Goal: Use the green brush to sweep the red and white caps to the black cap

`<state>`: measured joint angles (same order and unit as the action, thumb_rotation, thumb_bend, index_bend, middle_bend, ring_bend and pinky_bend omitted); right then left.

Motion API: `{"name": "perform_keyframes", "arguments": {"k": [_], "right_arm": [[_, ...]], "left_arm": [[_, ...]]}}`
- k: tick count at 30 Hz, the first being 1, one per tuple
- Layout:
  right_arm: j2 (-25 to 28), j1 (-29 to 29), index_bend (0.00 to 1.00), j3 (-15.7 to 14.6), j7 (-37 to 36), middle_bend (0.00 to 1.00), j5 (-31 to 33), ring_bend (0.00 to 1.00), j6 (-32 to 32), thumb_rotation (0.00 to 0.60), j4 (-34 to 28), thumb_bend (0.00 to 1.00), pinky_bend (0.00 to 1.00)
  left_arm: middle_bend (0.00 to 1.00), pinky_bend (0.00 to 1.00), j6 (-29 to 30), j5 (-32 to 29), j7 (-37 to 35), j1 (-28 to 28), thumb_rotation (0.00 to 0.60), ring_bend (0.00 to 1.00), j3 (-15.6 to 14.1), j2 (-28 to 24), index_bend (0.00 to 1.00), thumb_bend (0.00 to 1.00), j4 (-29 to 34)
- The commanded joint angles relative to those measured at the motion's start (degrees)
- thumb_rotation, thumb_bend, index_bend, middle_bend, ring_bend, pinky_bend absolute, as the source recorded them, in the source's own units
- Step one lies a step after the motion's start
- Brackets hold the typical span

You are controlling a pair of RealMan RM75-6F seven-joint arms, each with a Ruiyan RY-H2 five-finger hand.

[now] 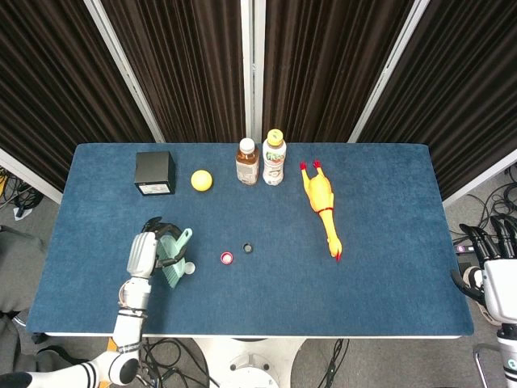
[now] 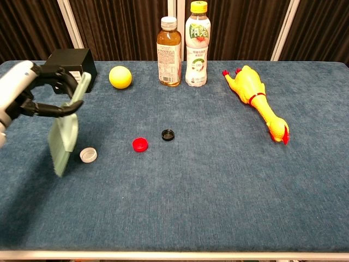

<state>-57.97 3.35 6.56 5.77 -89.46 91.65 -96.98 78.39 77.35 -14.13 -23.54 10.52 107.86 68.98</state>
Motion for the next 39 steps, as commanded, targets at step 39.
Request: {"name": "perform_keyframes", "arguments": {"k": [39], "right_arm": [[0.9, -2.1, 0.15, 0.0, -3.6, 0.23, 2.8, 0.02, 1.0, 0.6, 2.7, 0.13, 0.04]], "left_arm": [[0.56, 0.2, -10.3, -1.5, 4.6, -20.1, 0.6, 0.38, 12.9, 15.4, 0.47, 0.46, -12.8]]}}
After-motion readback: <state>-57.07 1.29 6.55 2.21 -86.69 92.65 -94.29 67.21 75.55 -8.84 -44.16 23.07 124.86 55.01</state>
